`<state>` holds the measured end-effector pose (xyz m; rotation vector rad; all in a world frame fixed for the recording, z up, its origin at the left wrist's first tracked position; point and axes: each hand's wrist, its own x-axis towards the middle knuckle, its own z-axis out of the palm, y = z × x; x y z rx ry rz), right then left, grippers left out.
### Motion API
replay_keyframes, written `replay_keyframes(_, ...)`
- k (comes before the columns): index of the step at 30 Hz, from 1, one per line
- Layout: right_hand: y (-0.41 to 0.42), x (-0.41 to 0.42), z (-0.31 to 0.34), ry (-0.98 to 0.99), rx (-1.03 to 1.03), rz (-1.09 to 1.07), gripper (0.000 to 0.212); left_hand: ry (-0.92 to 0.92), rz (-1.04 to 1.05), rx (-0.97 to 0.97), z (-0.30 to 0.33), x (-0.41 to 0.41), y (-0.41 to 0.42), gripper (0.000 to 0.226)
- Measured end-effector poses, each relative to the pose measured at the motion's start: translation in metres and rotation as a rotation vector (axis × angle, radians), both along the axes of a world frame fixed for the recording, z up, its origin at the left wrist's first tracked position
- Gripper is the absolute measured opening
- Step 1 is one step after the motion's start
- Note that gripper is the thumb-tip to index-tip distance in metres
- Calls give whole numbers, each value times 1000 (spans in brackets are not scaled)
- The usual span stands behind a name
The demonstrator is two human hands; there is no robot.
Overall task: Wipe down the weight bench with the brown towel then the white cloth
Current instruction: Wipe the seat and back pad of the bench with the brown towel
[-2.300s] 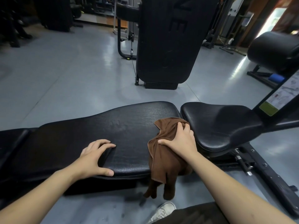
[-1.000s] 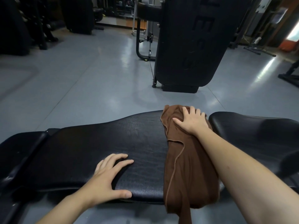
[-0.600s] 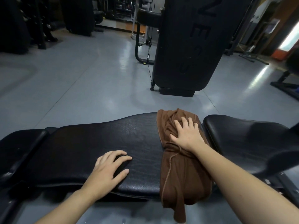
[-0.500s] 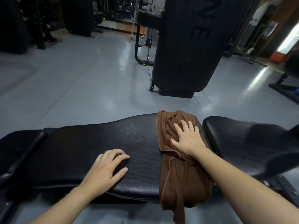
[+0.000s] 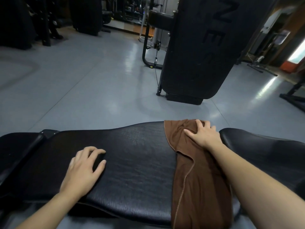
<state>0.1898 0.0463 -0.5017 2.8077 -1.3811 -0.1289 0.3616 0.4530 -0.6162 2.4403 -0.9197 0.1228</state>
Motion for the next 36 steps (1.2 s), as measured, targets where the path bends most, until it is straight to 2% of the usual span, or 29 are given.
replay_keyframes(7, -4, 16, -5, 31, -59, -10, 91, 20, 9, 35, -1, 1, -2, 46)
replay_keyframes(20, -5, 39, -5, 76, -50, 5, 88, 13, 13, 19, 0, -1, -1, 41)
replay_keyframes(36, 62, 130, -29, 143, -36, 311, 74, 1, 16, 17, 0, -2, -2, 39)
